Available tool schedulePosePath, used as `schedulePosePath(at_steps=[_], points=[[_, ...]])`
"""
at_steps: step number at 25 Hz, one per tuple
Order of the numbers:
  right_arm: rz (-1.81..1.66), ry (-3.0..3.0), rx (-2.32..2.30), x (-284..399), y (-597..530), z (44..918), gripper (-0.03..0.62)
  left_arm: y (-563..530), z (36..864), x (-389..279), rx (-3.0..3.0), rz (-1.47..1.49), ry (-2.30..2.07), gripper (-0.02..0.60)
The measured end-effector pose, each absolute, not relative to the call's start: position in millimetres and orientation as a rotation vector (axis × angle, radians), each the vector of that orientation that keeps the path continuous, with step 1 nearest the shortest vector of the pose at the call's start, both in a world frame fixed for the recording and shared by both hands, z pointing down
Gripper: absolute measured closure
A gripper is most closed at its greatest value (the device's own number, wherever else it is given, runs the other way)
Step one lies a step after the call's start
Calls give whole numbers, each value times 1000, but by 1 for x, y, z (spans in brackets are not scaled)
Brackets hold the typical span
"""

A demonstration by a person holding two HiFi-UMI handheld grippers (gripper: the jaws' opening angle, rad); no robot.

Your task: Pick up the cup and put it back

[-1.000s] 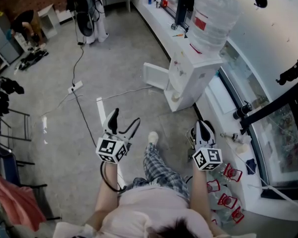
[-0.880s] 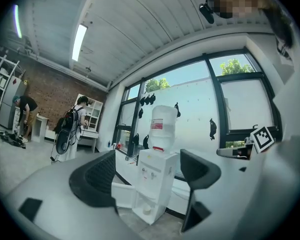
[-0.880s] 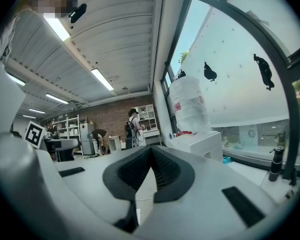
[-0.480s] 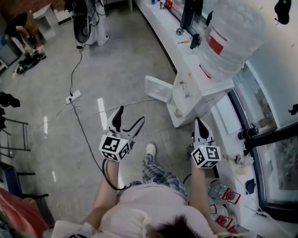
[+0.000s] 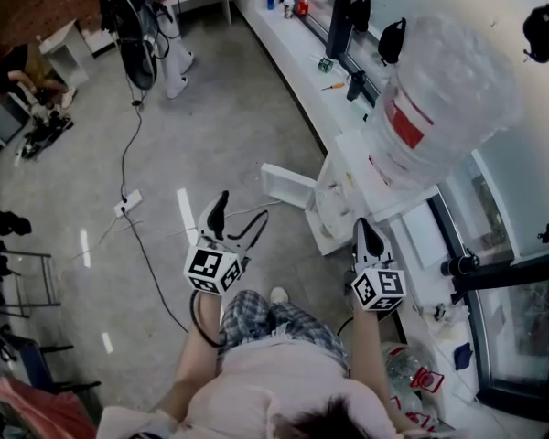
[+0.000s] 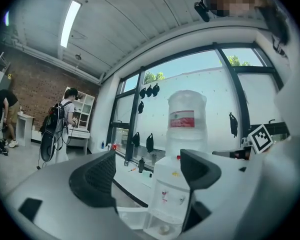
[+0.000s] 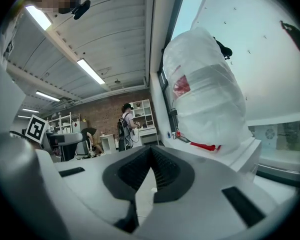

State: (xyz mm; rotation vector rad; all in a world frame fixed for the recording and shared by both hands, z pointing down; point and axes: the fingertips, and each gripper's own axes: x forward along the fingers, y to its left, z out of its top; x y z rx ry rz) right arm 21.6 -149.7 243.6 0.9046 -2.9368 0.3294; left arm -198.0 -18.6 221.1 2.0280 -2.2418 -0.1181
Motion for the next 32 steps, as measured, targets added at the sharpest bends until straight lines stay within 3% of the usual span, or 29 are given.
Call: schedulePosePath(at_steps=[14, 32], points=[[344, -2855, 1159, -9, -179, 247, 577, -104, 224, -228, 2244, -62, -1994, 193], [306, -2744, 1440, 0, -185, 295, 577, -181, 288, -191, 2516, 114, -1598, 193]])
